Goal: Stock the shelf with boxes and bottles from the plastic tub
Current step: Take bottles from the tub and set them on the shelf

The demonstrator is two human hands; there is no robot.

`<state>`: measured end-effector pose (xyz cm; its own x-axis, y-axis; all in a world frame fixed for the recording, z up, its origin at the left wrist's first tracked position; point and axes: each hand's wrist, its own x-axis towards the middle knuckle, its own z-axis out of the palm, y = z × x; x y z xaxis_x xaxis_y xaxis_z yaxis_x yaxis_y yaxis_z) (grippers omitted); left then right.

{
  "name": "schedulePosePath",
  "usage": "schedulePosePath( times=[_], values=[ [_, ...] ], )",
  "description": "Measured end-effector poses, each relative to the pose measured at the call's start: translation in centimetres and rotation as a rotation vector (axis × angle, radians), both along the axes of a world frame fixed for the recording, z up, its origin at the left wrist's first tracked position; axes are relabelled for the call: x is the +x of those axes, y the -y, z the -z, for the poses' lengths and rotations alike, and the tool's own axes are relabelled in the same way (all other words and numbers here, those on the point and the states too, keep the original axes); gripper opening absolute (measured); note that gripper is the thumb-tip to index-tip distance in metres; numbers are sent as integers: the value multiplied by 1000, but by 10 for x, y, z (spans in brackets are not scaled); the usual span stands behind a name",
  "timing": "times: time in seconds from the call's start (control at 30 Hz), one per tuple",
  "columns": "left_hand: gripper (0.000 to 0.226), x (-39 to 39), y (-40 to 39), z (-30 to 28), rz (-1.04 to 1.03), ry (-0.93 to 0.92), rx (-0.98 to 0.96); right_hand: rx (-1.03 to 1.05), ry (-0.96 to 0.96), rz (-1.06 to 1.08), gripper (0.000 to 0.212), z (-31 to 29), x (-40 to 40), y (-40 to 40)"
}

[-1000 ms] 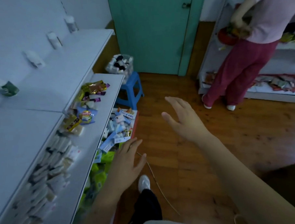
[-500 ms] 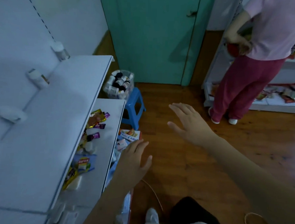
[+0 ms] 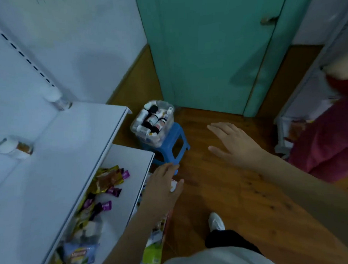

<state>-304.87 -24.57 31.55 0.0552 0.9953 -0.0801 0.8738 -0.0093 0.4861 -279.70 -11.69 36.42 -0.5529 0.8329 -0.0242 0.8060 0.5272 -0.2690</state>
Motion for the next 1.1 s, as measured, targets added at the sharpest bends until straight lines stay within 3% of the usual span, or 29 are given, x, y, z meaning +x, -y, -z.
schedulePosePath(
  times=[0.33,0.5,0.67,0.77,0.87,1.03,1.1],
  values=[
    [73,-3,-151,-5,-152,-44,-49,-59,-99,-108,68,9,-17,-191],
    [61,-25,-231,8,-189,4,-49,-49,-104,-160,67,24,-55,-273],
    [69,-52,-319,35,-244,70,-53,-66,-56,-232,68,31,-103,-357],
    [59,-67,-369,48,-323,134,-58,-90,-15,-293,68,33,-139,-407],
    [53,-80,-404,54,-414,163,-66,-116,23,-333,68,36,-176,-451],
    [64,-104,-438,74,-530,201,-125,-181,42,-412,68,56,-233,-504],
    [54,-113,-443,82,-596,200,-165,-216,43,-451,68,66,-250,-515]
  ],
)
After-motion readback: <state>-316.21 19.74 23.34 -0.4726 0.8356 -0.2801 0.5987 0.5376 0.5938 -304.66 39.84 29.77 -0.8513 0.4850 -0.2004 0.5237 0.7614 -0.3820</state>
